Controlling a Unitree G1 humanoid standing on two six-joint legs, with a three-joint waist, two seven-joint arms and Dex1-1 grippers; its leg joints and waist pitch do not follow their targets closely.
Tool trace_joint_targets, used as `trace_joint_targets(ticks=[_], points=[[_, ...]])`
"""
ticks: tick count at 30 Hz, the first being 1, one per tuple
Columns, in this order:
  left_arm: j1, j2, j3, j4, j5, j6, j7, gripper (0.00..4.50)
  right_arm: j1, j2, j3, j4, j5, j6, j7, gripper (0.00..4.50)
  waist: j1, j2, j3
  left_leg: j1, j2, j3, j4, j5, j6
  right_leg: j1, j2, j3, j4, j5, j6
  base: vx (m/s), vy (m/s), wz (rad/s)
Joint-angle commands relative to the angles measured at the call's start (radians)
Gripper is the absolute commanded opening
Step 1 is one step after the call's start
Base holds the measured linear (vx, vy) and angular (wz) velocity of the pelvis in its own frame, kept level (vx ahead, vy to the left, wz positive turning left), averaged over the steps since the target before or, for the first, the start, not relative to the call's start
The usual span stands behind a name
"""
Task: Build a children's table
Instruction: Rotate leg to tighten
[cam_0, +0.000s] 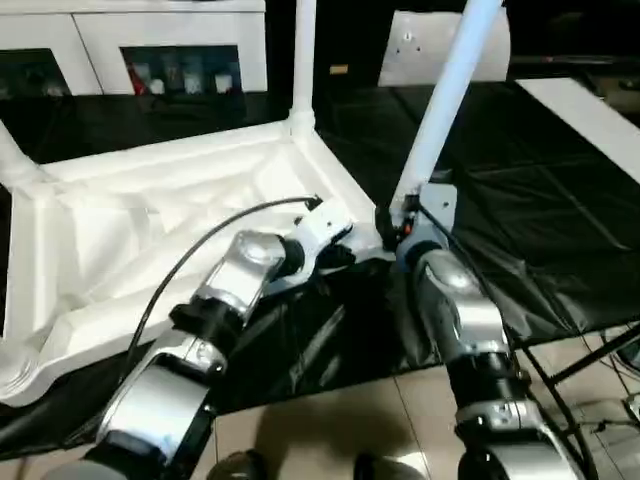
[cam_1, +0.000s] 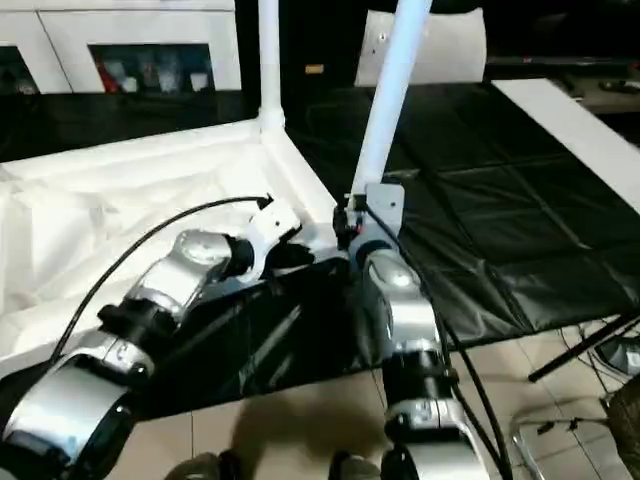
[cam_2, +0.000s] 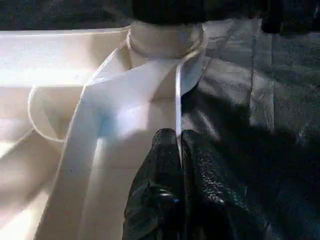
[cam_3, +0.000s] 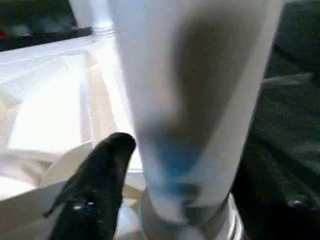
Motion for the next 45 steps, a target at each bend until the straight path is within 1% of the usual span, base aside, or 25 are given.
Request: trace_joint_targets(ticks=[1,5,6,7,9,10,11,13,14,17,20,23,26,27,29,31,33,34,35,36,39,40,42,43,45], points=[[-0.008,-0.026,-0.007,-0.061,-0.055,-0.121,-0.057,0.00,0.033,0.012,0.089,-0.036,0.027,0.017,0.086,3.42,0.007,-0.003,-0.069,0.044,0.086,-0.041,-0.083,-0.334,0.022,0.017,-0.061,0.045,-0.058,-0.335,-0.157,0.000,0.000,0.00],[-0.002,0.030,-0.005,-0.027,-0.052,-0.210,-0.115,0.00,0.158,-0.083,0.075,-0.246,0.055,0.046,0.171,3.64,0.028,-0.009,-0.072,0.048,0.086,-0.028,-0.074,-0.296,0.041,0.012,-0.056,0.051,-0.052,-0.299,-0.159,0.035,-0.044,0.08],[-0.002,0.031,-0.005,-0.026,-0.052,-0.212,-0.116,0.00,0.160,-0.084,0.075,-0.249,0.055,0.046,0.172,3.86,0.031,-0.010,-0.076,0.041,0.085,-0.027,-0.071,-0.257,0.050,0.019,-0.056,0.050,-0.044,-0.276,-0.164,0.055,-0.065,0.09],[-0.016,0.058,0.002,0.009,-0.045,-0.266,-0.126,0.00,0.221,-0.129,0.059,-0.349,0.067,0.067,0.196,3.95,0.033,-0.014,-0.082,0.032,0.086,-0.027,-0.067,-0.209,0.056,0.025,-0.055,0.049,-0.031,-0.235,-0.175,0.053,-0.054,0.02],[-0.029,0.074,0.013,0.036,-0.045,-0.305,-0.130,0.00,0.263,-0.162,0.045,-0.415,0.075,0.077,0.213,4.09,0.048,-0.011,-0.086,0.042,0.086,-0.019,-0.058,-0.140,0.086,0.023,-0.048,0.050,-0.019,-0.130,-0.179,0.055,-0.048,0.02],[-0.035,0.080,0.018,0.049,-0.046,-0.316,-0.134,0.00,0.280,-0.177,0.043,-0.439,0.073,0.079,0.223,4.19,0.047,-0.013,-0.090,0.028,0.084,-0.021,-0.057,-0.091,0.102,0.036,-0.048,0.046,-0.006,-0.064,-0.194,0.000,0.000,0.00],[-0.036,0.080,0.018,0.050,-0.046,-0.316,-0.134,0.00,0.281,-0.178,0.043,-0.440,0.073,0.079,0.223,4.30,0.045,-0.013,-0.092,0.026,0.081,-0.020,-0.054,-0.078,0.106,0.036,-0.046,0.044,-0.003,-0.046,-0.204,0.000,0.000,0.00],[-0.053,0.093,0.036,0.078,-0.051,-0.333,-0.128,0.00,0.318,-0.212,0.042,-0.492,0.083,0.090,0.253,4.46,0.044,-0.013,-0.092,0.030,0.081,-0.017,-0.051,-0.098,0.107,0.036,-0.047,0.045,-0.006,-0.062,-0.218,0.000,0.000,0.00],[-0.059,0.097,0.045,0.087,-0.058,-0.337,-0.132,0.44,0.332,-0.223,0.042,-0.513,0.091,0.097,0.266,4.50,0.045,-0.012,-0.093,0.032,0.083,-0.018,-0.051,-0.105,0.106,0.036,-0.048,0.044,-0.006,-0.072,-0.221,0.000,0.000,0.00],[-0.062,0.111,0.085,0.074,-0.104,-0.342,-0.150,0.58,0.391,-0.270,0.049,-0.604,0.123,0.132,0.324,4.50,0.049,-0.012,-0.091,0.035,0.088,-0.018,-0.053,-0.149,0.093,0.037,-0.050,0.045,-0.013,-0.139,-0.226,0.000,0.000,0.00],[-0.048,0.116,0.107,0.051,-0.144,-0.346,-0.178,0.96,0.419,-0.294,0.062,-0.648,0.144,0.157,0.346,4.50,0.044,-0.013,-0.089,0.036,0.090,-0.021,-0.057,-0.200,0.062,0.034,-0.049,0.042,-0.019,-0.211,-0.213,0.000,0.000,0.00],[-0.024,0.114,0.145,-0.006,-0.205,-0.302,-0.195,1.06,0.446,-0.313,0.077,-0.680,0.153,0.172,0.369,4.50,0.044,-0.013,-0.088,0.038,0.091,-0.022,-0.059,-0.244,0.032,0.028,-0.050,0.043,-0.026,-0.288,-0.195,0.000,0.000,0.00],[0.013,0.120,0.185,-0.090,-0.249,-0.220,-0.168,1.42,0.464,-0.314,0.092,-0.693,0.157,0.187,0.379,4.50,0.042,-0.012,-0.090,0.038,0.092,-0.025,-0.061,-0.273,0.004,0.027,-0.048,0.043,-0.026,-0.301,-0.185,0.000,0.000,0.00],[0.034,0.123,0.198,-0.130,-0.253,-0.181,-0.135,1.42,0.464,-0.316,0.100,-0.695,0.159,0.192,0.384,4.50,0.044,-0.003,-0.090,0.039,0.090,-0.026,-0.061,-0.281,-0.002,0.026,-0.048,0.043,-0.026,-0.308,-0.181,0.000,0.000,0.00],[0.111,0.139,0.220,-0.261,-0.256,-0.083,-0.062,1.60,0.454,-0.313,0.123,-0.692,0.158,0.206,0.382,4.50,0.040,-0.004,-0.092,0.038,0.097,-0.029,-0.063,-0.291,-0.016,0.030,-0.048,0.043,-0.019,-0.281,-0.189,0.000,0.000,0.00],[0.138,0.145,0.226,-0.299,-0.254,-0.057,-0.036,1.83,0.449,-0.310,0.127,-0.692,0.165,0.218,0.379,4.50,0.037,0.002,-0.090,0.041,0.091,-0.027,-0.060,-0.322,-0.025,0.022,-0.043,0.044,-0.027,-0.323,-0.173,0.000,0.000,0.00],[0.241,0.164,0.241,-0.450,-0.275,0.022,-0.018,1.96,0.421,-0.305,0.146,-0.679,0.177,0.226,0.395,4.50,0.038,0.001,-0.089,0.040,0.094,-0.030,-0.062,-0.327,-0.034,0.023,-0.045,0.045,-0.028,-0.333,-0.166,0.000,0.000,0.00],[0.301,0.174,0.250,-0.534,-0.284,0.063,-0.010,2.05,0.400,-0.300,0.156,-0.666,0.184,0.226,0.408,4.50,0.039,0.010,-0.092,0.043,0.100,-0.035,-0.063,-0.334,-0.044,0.025,-0.049,0.045,-0.017,-0.316,-0.176,0.000,0.000,0.00],[0.358,0.184,0.255,-0.617,-0.299,0.105,-0.010,2.17,0.375,-0.295,0.161,-0.652,0.194,0.230,0.421,4.50,0.030,0.002,-0.088,0.036,0.097,-0.031,-0.066,-0.336,-0.041,0.025,-0.041,0.044,-0.021,-0.325,-0.172,0.000,0.000,0.00],[0.396,0.190,0.257,-0.671,-0.310,0.131,-0.012,2.27,0.355,-0.290,0.162,-0.642,0.203,0.238,0.430,4.50,0.027,0.005,-0.087,0.041,0.095,-0.030,-0.064,-0.356,-0.046,0.018,-0.040,0.045,-0.025,-0.353,-0.168,0.000,0.000,0.00],[0.501,0.213,0.260,-0.828,-0.339,0.233,0.006,2.50,0.279,-0.282,0.154,-0.590,0.224,0.252,0.449,4.50,0.023,0.005,-0.084,0.040,0.093,-0.032,-0.065,-0.372,-0.058,0.016,-0.036,0.046,-0.028,-0.389,-0.157,0.000,0.000,0.00],[0.585,0.237,0.257,-0.943,-0.359,0.304,0.020,2.68,0.200,-0.288,0.151,-0.523,0.222,0.253,0.463,4.50,0.027,0.011,-0.084,0.051,0.094,-0.031,-0.062,-0.390,-0.069,0.007,-0.034,0.048,-0.030,-0.397,-0.152,0.000,0.000,0.00],[0.630,0.249,0.255,-0.998,-0.372,0.340,0.026,2.68,0.134,-0.296,0.150,-0.456,0.210,0.257,0.466,4.50,0.023,0.011,-0.084,0.045,0.092,-0.035,-0.065,-0.396,-0.083,0.013,-0.030,0.046,-0.025,-0.399,-0.148,0.000,0.000,0.00],[0.653,0.253,0.256,-1.026,-0.372,0.362,0.036,2.85,0.092,-0.300,0.149,-0.409,0.205,0.260,0.467,4.50,0.024,0.015,-0.082,0.053,0.089,-0.032,-0.062,-0.414,-0.091,0.004,-0.027,0.048,-0.028,-0.415,-0.140,0.000,0.000,0.00],[0.680,0.260,0.256,-1.048,-0.365,0.378,0.045,2.95,0.046,-0.307,0.150,-0.354,0.196,0.256,0.474,4.50,0.027,0.017,-0.083,0.053,0.086,-0.032,-0.061,-0.420,-0.098,0.005,-0.025,0.051,-0.032,-0.424,-0.124,0.000,0.000,0.00]])
